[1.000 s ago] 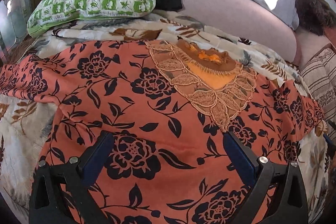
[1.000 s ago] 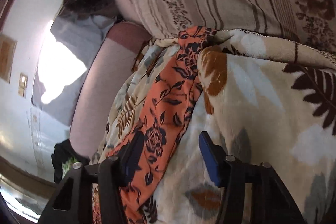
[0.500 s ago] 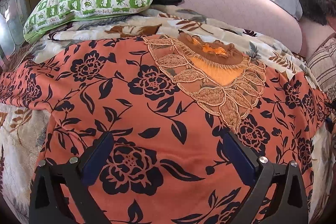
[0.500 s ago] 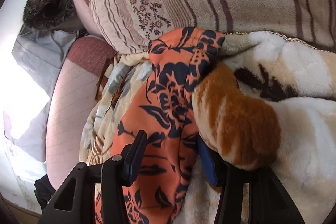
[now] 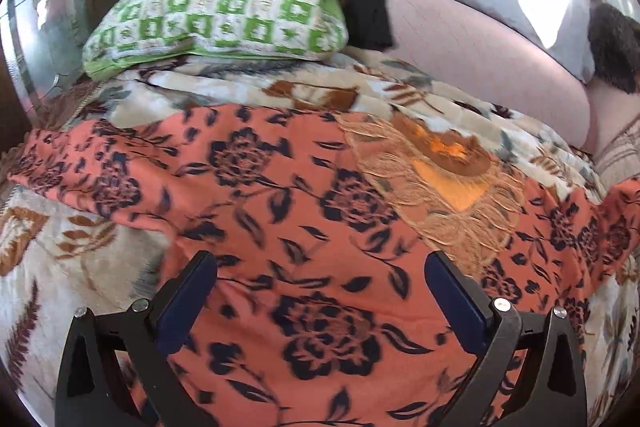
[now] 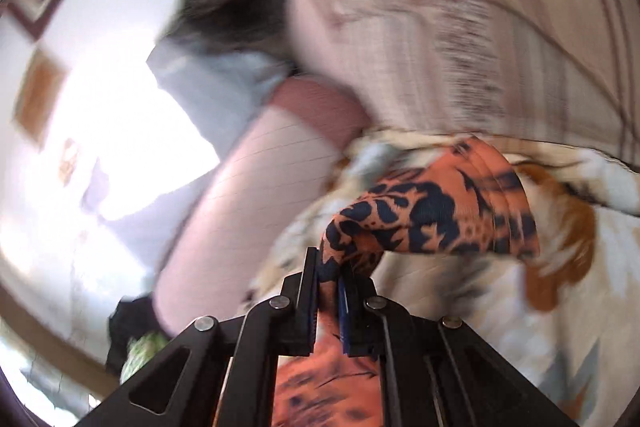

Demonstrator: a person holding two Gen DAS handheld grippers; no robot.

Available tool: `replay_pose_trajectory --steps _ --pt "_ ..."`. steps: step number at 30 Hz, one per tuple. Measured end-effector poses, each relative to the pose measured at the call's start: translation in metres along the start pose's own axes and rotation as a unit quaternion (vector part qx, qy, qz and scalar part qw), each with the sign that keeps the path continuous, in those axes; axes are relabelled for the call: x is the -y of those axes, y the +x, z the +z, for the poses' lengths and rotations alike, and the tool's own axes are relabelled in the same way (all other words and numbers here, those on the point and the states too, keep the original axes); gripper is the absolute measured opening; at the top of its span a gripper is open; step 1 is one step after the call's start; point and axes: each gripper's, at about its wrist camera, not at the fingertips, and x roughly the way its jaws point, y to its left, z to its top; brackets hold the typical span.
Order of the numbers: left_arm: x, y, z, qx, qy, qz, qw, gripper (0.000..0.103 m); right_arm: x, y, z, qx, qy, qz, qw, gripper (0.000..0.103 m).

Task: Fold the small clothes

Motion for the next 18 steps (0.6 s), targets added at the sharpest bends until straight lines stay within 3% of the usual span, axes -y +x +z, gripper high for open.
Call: replay_pose_trajectory --steps 5,10,13,16,18 --pt "-0.05 -0.008 0.011 0.006 -0.034 0.043 0.9985 0.103 -0.107 0.0 -0.063 -0.052 -0.089 0.062 0.993 0.009" --pt "-0.111 -0.021 0.019 0.022 -0.079 0.086 0.9929 0.103 -0.197 0.023 -0.184 -0.142 -0.184 0.102 0.967 0.009" --pt "-0.148 -0.025 0.021 0.023 -0.112 0.111 0.9872 0.103 -0.232 0.037 -0.279 -0.21 -0.254 0.103 0.939 0.009" --pt "-0.178 -0.027 0.02 0.017 -0.15 0.117 0.9817 0.103 -0.237 0.061 -0.372 -0.328 -0.285 0.111 0.894 0.01" --pt "-0.191 -0.029 0.019 0.015 -0.172 0.11 0.9788 0.103 -0.224 0.072 -0.421 -0.394 -0.303 0.089 0.863 0.015"
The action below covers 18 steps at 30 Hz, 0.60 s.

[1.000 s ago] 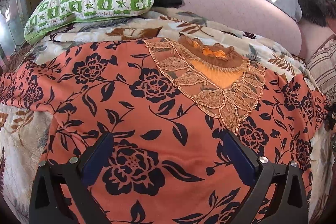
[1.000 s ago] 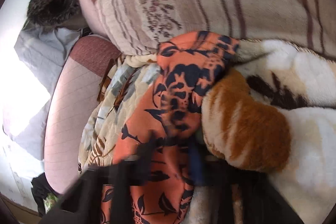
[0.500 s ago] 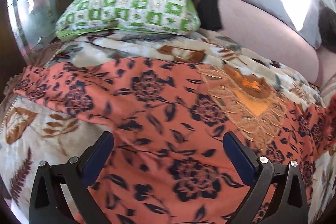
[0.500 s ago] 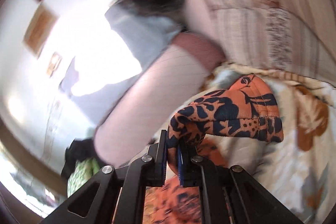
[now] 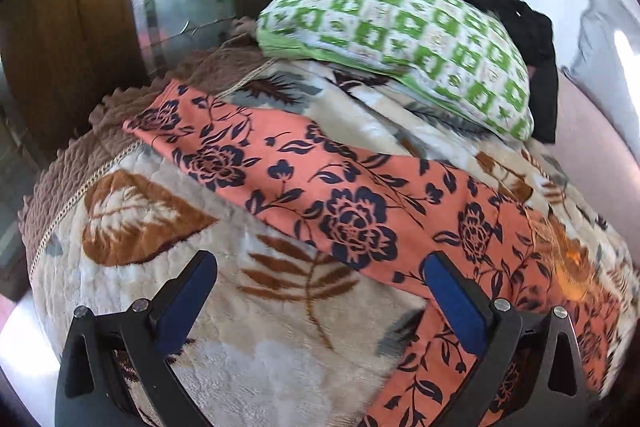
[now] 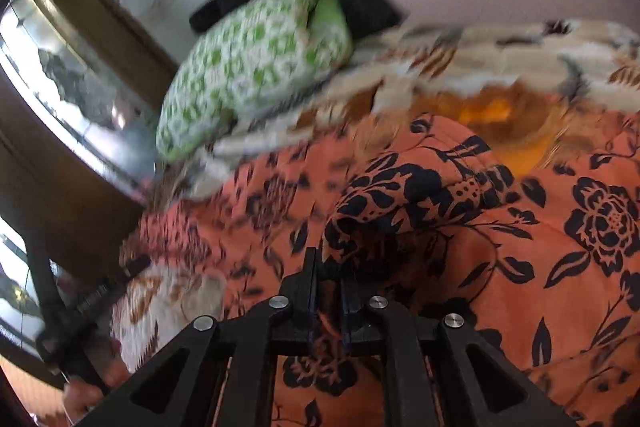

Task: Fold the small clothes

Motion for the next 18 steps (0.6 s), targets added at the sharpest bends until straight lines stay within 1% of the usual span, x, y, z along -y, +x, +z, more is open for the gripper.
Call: replay_pose_trajectory --steps 1,2,3,4,5,6,7,8,10,11,13,14,15,17,18 --pt "-0.004 0.0 0.001 -0.001 -0.008 -0.005 1.0 0.103 -0.001 0.014 -0.015 -0.026 -0.006 -0.007 1.0 0.027" --pt "-0.005 0.0 0.001 -0.003 -0.013 -0.01 0.9999 0.103 -0.002 0.018 -0.028 -0.029 -0.013 -0.006 0.999 0.032" --pt "-0.005 0.0 0.001 -0.004 -0.014 -0.016 0.9998 0.103 -0.002 0.012 -0.037 -0.01 -0.025 -0.002 1.0 0.033" --pt "-0.003 0.0 0.001 -0.005 -0.012 -0.021 0.9997 0.103 -0.001 0.005 -0.042 -0.001 -0.036 0.002 0.999 0.037" --pt "0.001 -0.001 0.0 -0.004 -0.006 -0.023 0.9997 0.103 0.003 -0.004 -0.046 -0.003 -0.037 0.016 0.999 0.052" --pt "0.008 -0.001 -0.001 -0.003 0.002 -0.025 0.9997 0.103 0.007 -0.012 -0.048 -0.004 -0.029 0.038 0.999 0.074" --pt "0.016 -0.003 -0.003 0.0 0.014 -0.029 0.9995 0.103 0.013 -0.024 -0.052 0.002 -0.019 0.055 0.998 0.08" --pt "0.025 -0.004 -0.005 0.001 0.027 -0.035 0.999 0.103 0.014 -0.033 -0.05 0.007 -0.015 0.056 0.998 0.081" --pt "0.048 -0.008 -0.012 0.004 0.059 -0.057 0.9966 0.103 0.028 -0.051 -0.058 0.02 -0.014 0.039 0.999 0.081" --pt "0.061 -0.01 -0.017 0.004 0.076 -0.07 0.9946 0.103 0.038 -0.061 -0.061 0.035 -0.007 0.028 0.999 0.081" --pt "0.091 -0.015 -0.03 0.003 0.117 -0.096 0.9884 0.103 0.056 -0.077 -0.064 0.079 0.021 -0.003 0.997 0.08" --pt "0.106 -0.018 -0.036 0.003 0.136 -0.104 0.9852 0.103 0.07 -0.085 -0.066 0.099 0.041 -0.013 0.994 0.08" --pt "0.121 -0.019 -0.044 0.004 0.155 -0.109 0.9818 0.103 0.084 -0.092 -0.068 0.117 0.062 -0.014 0.991 0.079" --pt "0.152 -0.019 -0.059 0.005 0.193 -0.109 0.9752 0.103 0.111 -0.103 -0.072 0.144 0.098 -0.025 0.984 0.064" --pt "0.166 -0.018 -0.066 0.008 0.21 -0.106 0.9719 0.103 0.123 -0.108 -0.074 0.149 0.107 -0.035 0.982 0.052"
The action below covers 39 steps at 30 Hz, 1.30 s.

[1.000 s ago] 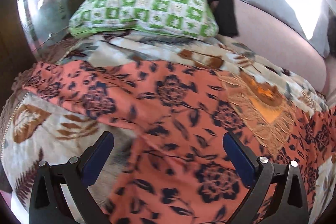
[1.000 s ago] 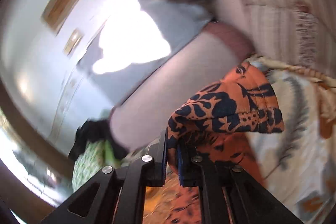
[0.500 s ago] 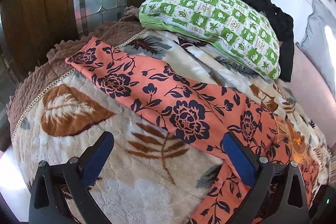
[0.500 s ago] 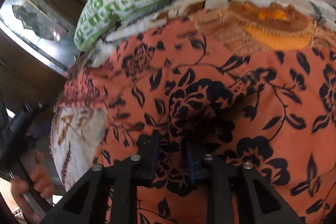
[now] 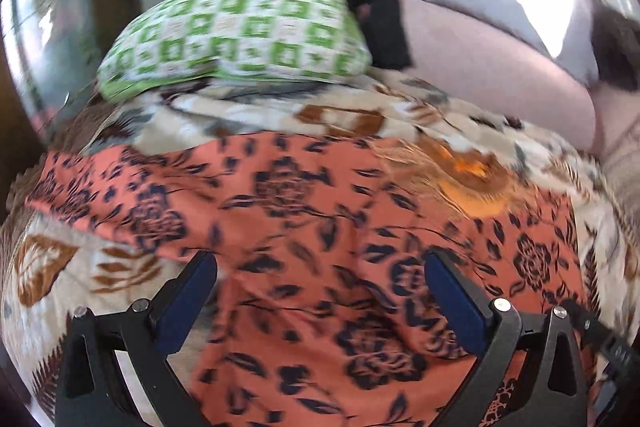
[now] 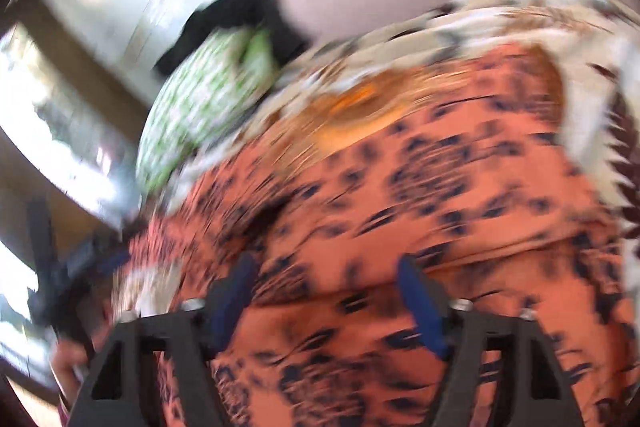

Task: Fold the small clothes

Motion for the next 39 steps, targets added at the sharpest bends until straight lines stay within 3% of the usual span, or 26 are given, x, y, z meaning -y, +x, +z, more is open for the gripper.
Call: replay_pose_trajectory --steps 3,6,12,15,21,25,29,31,33,35,39 --pt "0.043 0.012 -0.003 0.018 0.059 0.054 0.9966 0.103 0.023 0.001 0.004 0.001 0.016 -0.024 1.0 0.041" --pt "0.073 0.026 -0.008 0.025 0.099 0.103 0.9894 0.103 0.031 0.007 0.015 -0.022 0.037 -0.017 0.999 0.04" --pt "0.08 0.052 -0.016 0.001 0.122 0.192 0.9738 0.103 0.027 0.016 0.018 -0.031 0.019 0.002 0.999 0.04" --pt "0.062 0.049 -0.015 0.004 0.103 0.217 0.9706 0.103 0.029 0.022 0.024 -0.034 0.032 -0.004 0.999 0.04" --pt "-0.018 0.03 -0.008 -0.008 -0.01 0.256 0.9666 0.103 0.036 0.028 0.027 -0.046 0.061 -0.022 0.997 0.039" --pt "-0.08 0.02 -0.014 -0.027 -0.099 0.234 0.9668 0.103 0.036 0.032 0.025 -0.046 0.064 -0.035 0.996 0.039" --pt "-0.079 0.013 -0.011 -0.014 -0.133 0.133 0.9822 0.103 0.034 0.035 0.023 -0.043 0.065 -0.044 0.996 0.039" --pt "-0.048 0.014 -0.008 -0.012 -0.094 0.091 0.9913 0.103 0.034 0.036 0.022 -0.041 0.068 -0.044 0.996 0.04" --pt "-0.006 0.02 -0.01 -0.022 -0.025 0.082 0.9961 0.103 0.035 0.035 0.022 -0.041 0.067 -0.042 0.996 0.04" --pt "0.034 0.031 -0.014 -0.027 0.036 0.105 0.9934 0.103 0.036 0.035 0.023 -0.043 0.069 -0.039 0.996 0.04" --pt "0.069 0.06 -0.021 -0.058 0.069 0.142 0.9858 0.103 0.037 0.035 0.024 -0.045 0.071 -0.034 0.996 0.04"
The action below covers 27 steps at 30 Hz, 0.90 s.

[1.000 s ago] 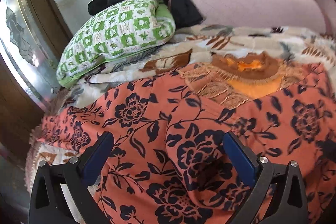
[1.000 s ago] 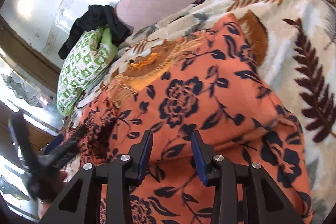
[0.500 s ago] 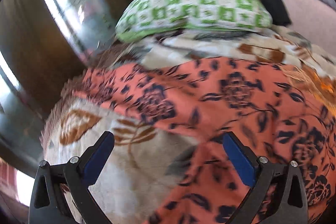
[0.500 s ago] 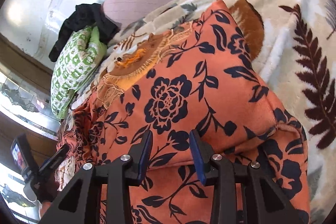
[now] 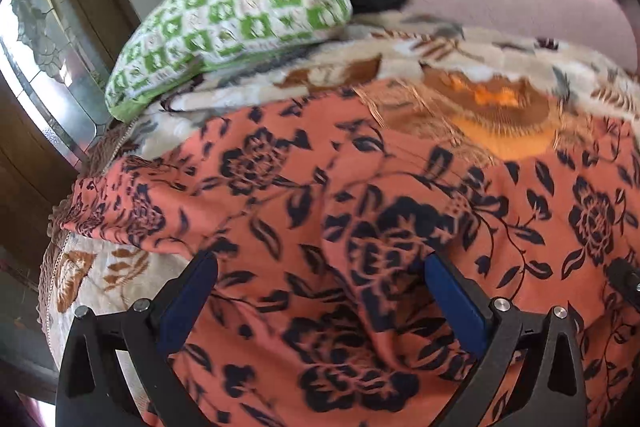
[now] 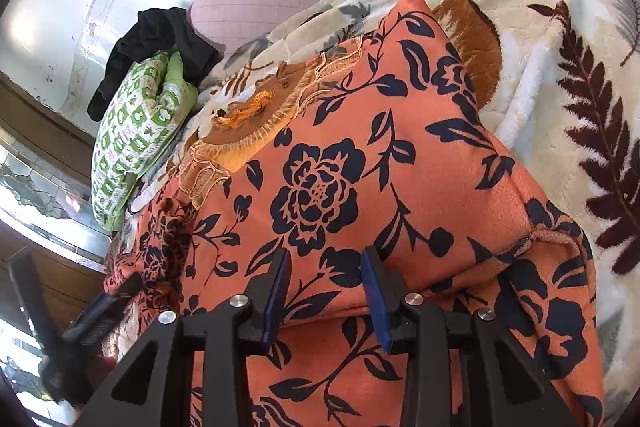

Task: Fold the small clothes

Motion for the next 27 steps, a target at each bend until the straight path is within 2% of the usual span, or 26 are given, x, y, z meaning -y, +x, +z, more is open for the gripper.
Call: replay_pose_trajectory --steps 3,6,8,11,15,18,20,24,27 --pt "-0.006 0.019 0.002 -0.025 -0.017 0.053 0.9981 0.103 0.001 0.0 0.001 -0.004 0.001 0.005 1.0 0.04" --pt "-0.038 0.025 0.0 -0.041 -0.066 0.044 0.996 0.103 0.004 0.0 0.001 -0.008 0.012 0.013 1.0 0.04" --pt "-0.06 0.025 -0.003 -0.046 -0.091 0.06 0.993 0.103 0.006 0.0 0.002 -0.011 0.02 0.019 1.0 0.04" --pt "-0.093 0.02 -0.01 -0.052 -0.136 0.049 0.988 0.103 0.008 -0.001 0.001 -0.013 0.03 0.024 0.999 0.04" --pt "-0.13 0.023 -0.015 -0.051 -0.162 0.093 0.9811 0.103 0.009 -0.001 0.001 -0.011 0.033 0.024 0.999 0.04" --pt "-0.165 0.032 -0.017 -0.068 -0.207 0.067 0.9738 0.103 0.006 -0.001 0.0 -0.004 0.029 0.016 0.999 0.04" --pt "-0.179 0.031 -0.017 -0.061 -0.229 0.048 0.9703 0.103 0.004 -0.001 -0.001 -0.001 0.022 0.009 1.0 0.04" --pt "-0.186 0.039 -0.009 -0.049 -0.227 -0.031 0.9722 0.103 0.001 0.0 -0.002 0.002 0.011 0.001 1.0 0.04" --pt "-0.184 0.049 -0.005 -0.046 -0.225 -0.085 0.9696 0.103 0.001 0.001 -0.001 0.001 0.012 0.002 1.0 0.04"
